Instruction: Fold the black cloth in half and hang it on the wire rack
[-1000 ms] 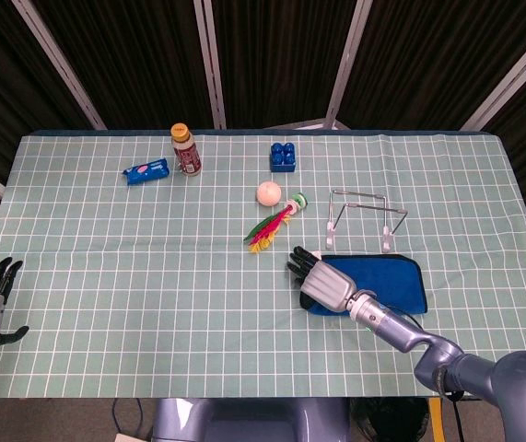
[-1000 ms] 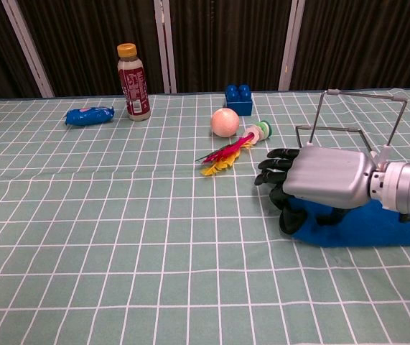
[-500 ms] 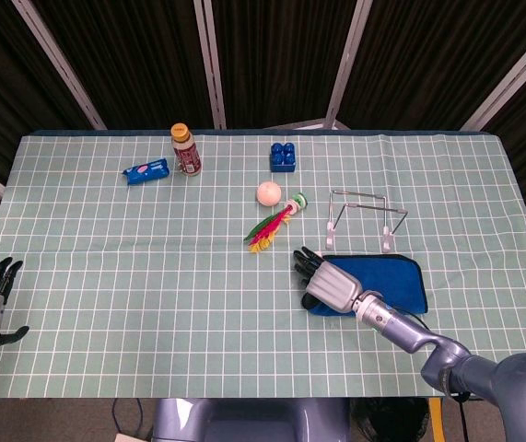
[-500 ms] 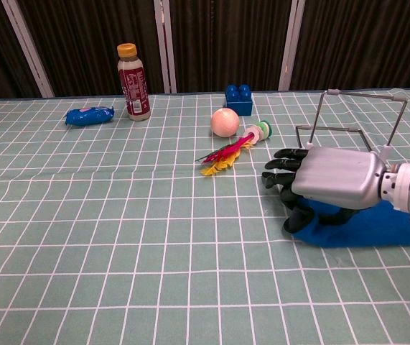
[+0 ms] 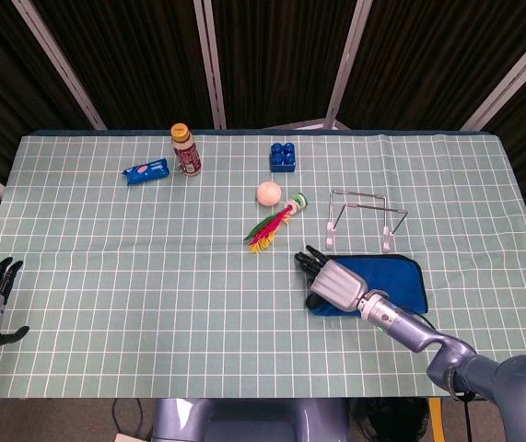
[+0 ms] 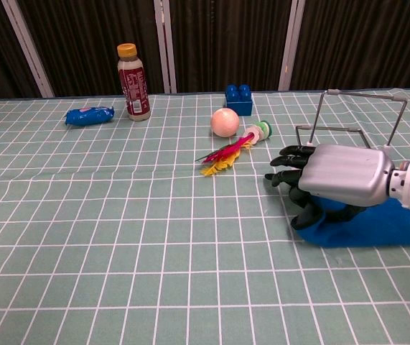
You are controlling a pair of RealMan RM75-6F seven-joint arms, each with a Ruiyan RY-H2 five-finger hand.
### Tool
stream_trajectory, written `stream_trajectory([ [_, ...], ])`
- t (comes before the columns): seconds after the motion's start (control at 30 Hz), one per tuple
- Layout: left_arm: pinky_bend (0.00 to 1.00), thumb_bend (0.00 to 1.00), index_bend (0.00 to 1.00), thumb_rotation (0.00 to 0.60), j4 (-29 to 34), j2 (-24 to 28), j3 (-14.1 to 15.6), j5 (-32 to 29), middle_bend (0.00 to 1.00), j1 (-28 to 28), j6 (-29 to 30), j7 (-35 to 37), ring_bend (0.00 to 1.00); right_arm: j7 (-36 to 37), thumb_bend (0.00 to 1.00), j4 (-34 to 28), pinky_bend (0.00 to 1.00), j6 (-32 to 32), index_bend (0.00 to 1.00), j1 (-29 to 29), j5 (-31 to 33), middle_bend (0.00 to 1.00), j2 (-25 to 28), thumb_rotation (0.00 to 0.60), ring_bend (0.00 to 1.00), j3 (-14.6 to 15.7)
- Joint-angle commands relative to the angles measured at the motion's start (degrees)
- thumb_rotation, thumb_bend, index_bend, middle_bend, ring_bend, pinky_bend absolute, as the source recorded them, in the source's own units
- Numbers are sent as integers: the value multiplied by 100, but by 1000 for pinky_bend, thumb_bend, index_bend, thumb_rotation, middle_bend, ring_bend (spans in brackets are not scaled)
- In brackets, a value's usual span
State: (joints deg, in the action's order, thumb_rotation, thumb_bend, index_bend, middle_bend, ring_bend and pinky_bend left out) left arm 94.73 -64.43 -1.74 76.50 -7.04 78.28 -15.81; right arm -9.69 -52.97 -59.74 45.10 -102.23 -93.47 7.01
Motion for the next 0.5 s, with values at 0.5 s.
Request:
stream_trajectory([
  [0.5, 0, 0, 0, 600, 70, 60, 34, 113, 0, 42, 87, 103, 0, 958, 393, -482, 109, -1040, 702, -443, 383, 189, 412, 600, 0, -406],
])
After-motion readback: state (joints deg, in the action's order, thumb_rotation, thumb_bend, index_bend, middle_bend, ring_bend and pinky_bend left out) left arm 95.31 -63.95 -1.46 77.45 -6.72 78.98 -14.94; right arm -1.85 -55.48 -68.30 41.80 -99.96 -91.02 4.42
